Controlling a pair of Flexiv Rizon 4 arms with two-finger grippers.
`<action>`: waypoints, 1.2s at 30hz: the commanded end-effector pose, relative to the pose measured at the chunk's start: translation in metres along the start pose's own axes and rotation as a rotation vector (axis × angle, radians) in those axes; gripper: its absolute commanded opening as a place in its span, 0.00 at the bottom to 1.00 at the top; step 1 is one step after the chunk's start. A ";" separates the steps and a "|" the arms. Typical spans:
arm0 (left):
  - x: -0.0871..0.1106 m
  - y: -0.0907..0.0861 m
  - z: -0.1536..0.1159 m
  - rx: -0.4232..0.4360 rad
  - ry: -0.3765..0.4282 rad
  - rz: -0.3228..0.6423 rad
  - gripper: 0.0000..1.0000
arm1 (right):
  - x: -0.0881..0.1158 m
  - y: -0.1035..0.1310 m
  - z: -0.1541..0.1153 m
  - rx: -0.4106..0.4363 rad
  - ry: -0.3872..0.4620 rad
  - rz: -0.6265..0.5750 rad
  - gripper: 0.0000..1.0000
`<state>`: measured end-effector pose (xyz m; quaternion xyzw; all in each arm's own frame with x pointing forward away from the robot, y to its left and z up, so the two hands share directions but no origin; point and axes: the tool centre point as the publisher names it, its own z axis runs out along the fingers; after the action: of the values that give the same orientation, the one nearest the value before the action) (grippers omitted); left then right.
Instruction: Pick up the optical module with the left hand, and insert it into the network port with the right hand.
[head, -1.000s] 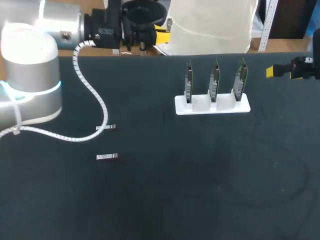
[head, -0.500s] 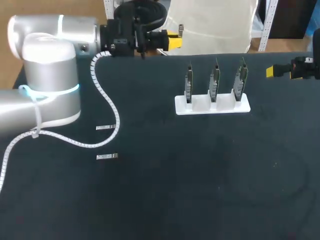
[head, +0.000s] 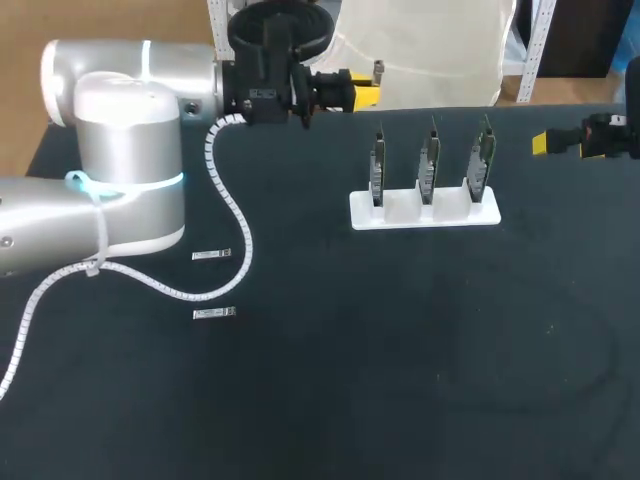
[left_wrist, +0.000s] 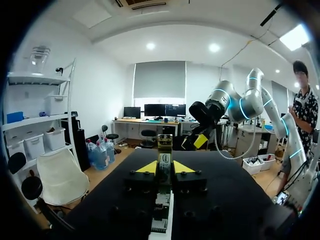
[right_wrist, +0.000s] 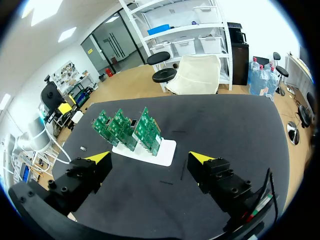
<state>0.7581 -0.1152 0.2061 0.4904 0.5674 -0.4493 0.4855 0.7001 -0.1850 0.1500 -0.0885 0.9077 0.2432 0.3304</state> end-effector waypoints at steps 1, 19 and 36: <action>0.003 0.004 0.006 0.017 0.001 -0.004 0.00 | 0.000 0.000 0.000 0.000 0.000 0.000 1.00; 0.007 0.003 0.014 0.046 -0.006 -0.070 0.00 | 0.000 0.000 0.000 0.000 0.000 0.000 1.00; 0.009 -0.001 0.017 0.039 -0.011 -0.074 0.00 | 0.000 0.000 0.000 0.000 0.000 0.000 1.00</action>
<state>0.7586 -0.1297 0.1958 0.4770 0.5739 -0.4808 0.4603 0.7000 -0.1850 0.1500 -0.0885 0.9077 0.2432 0.3304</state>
